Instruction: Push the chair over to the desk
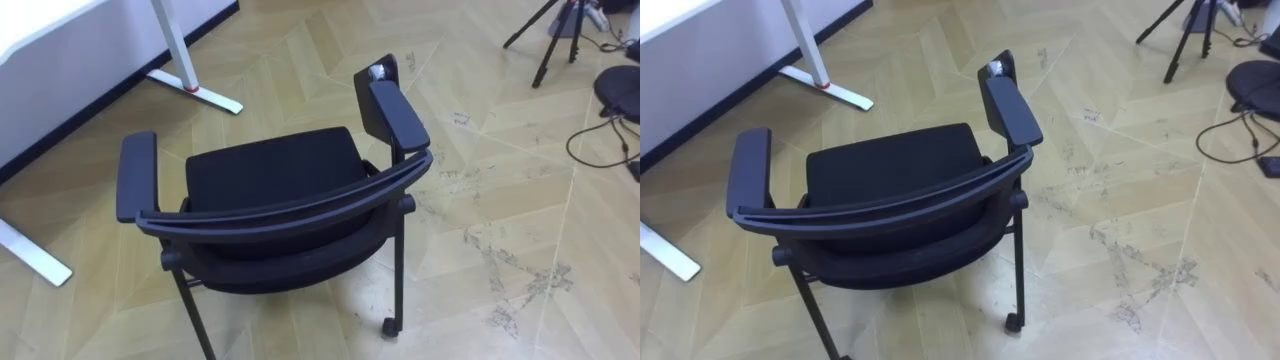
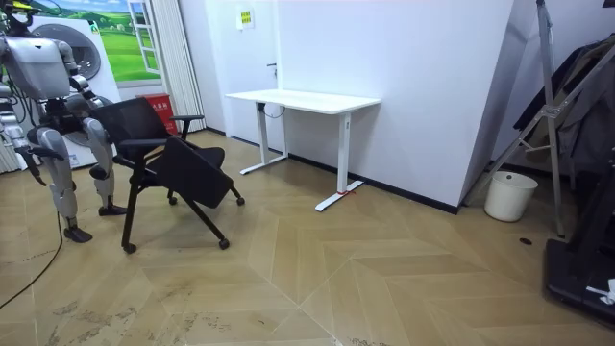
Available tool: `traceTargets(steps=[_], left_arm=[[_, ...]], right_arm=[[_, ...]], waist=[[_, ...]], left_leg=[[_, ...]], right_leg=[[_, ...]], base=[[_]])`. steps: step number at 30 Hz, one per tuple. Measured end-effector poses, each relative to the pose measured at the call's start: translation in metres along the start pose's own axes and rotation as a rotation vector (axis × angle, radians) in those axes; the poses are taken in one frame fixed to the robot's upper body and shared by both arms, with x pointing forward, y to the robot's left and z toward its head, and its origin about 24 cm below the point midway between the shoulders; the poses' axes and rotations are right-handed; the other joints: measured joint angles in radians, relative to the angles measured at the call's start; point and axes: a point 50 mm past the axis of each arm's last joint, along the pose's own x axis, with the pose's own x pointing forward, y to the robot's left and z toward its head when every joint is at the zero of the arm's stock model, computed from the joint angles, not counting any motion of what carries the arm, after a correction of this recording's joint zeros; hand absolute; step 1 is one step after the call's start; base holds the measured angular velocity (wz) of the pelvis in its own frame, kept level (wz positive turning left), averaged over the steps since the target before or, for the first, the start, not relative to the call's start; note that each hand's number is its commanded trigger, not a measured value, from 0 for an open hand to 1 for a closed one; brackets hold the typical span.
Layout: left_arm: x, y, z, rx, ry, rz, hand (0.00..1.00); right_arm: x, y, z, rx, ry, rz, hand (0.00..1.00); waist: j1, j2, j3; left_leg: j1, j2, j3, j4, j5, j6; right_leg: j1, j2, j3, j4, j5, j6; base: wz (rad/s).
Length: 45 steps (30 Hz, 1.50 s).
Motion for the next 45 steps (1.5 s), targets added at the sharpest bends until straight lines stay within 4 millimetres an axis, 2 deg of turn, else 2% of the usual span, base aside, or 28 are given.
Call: traceTargets(steps=[4,12,22,28,33,36,39,41,45], left_arm=[[0.0,0.0,0.0,0.014,-0.002,0.035,0.0],[-0.001,0.005,-0.005,-0.025,0.01,0.085,0.0],[-0.004,0.013,-0.012,-0.045,0.026,0.166,0.0],[-0.003,0.013,-0.006,-0.052,-0.007,0.159,0.0],[-0.007,0.017,-0.008,-0.083,-0.042,0.164,0.0],[-0.009,0.02,-0.016,-0.091,-0.029,0.172,0.0],[-0.012,0.022,-0.027,-0.093,-0.001,0.165,0.0],[-0.014,0.028,-0.04,-0.12,0.046,0.192,0.0],[-0.024,0.039,-0.07,-0.164,0.148,0.252,0.0]], right_arm=[[0.0,-0.001,0.0,0.017,0.0,-0.021,0.0],[0.0,-0.008,0.002,0.124,-0.008,-0.073,0.0],[-0.001,-0.014,-0.007,0.125,0.035,-0.148,0.0],[-0.001,-0.017,-0.007,0.131,0.03,-0.16,0.0],[0.0,-0.016,0.0,0.111,0.011,-0.151,0.0],[0.0,-0.016,0.004,0.115,-0.007,-0.151,0.0],[0.0,-0.016,0.004,0.109,-0.005,-0.151,0.0],[0.001,-0.015,0.005,0.106,-0.004,-0.149,0.0],[0.001,-0.018,0.005,0.113,0.005,-0.161,0.0]], waist=[[0.0,0.001,0.0017],[-0.007,-0.002,-0.002],[-0.01,-0.02,-0.0011],[-0.003,-0.02,-0.0011],[0.001,-0.018,-0.0015],[0.007,-0.02,-0.004],[0.033,-0.021,-0.0044],[0.041,-0.022,-0.004],[0.07,-0.02,-0.0039]], left_leg=[[-0.001,0.0,0.0,0.002,0.0,0.0],[0.0,-0.002,-0.006,0.002,0.0,0.0],[-0.002,-0.005,-0.026,-0.001,0.0,0.0],[-0.002,-0.012,-0.03,0.002,0.0,0.0],[-0.006,-0.016,-0.038,0.0,0.0,0.0],[-0.008,-0.016,-0.04,-0.002,0.0,0.0],[-0.008,-0.016,-0.054,-0.002,0.0,0.0],[-0.01,-0.016,-0.073,-0.002,0.0,0.0],[-0.023,-0.017,-0.083,0.005,-0.002,0.001]], right_leg=[[-0.002,0.0,0.003,0.0,0.0,0.0],[0.007,0.0,-0.004,-0.004,-0.004,0.001],[0.022,-0.002,-0.024,-0.017,-0.005,0.002],[0.021,-0.009,-0.025,-0.016,-0.009,0.007],[0.016,-0.012,-0.024,-0.015,-0.012,0.011],[0.015,-0.011,-0.028,-0.017,-0.012,0.011],[0.018,-0.011,-0.035,-0.015,-0.012,0.011],[0.024,-0.011,-0.055,-0.015,-0.012,0.011],[0.034,-0.011,-0.07,-0.015,-0.012,0.011]], base=[[-0.01],[0.03],[0.06],[0.0],[0.0],[0.0],[0.05],[0.21],[0.16]])
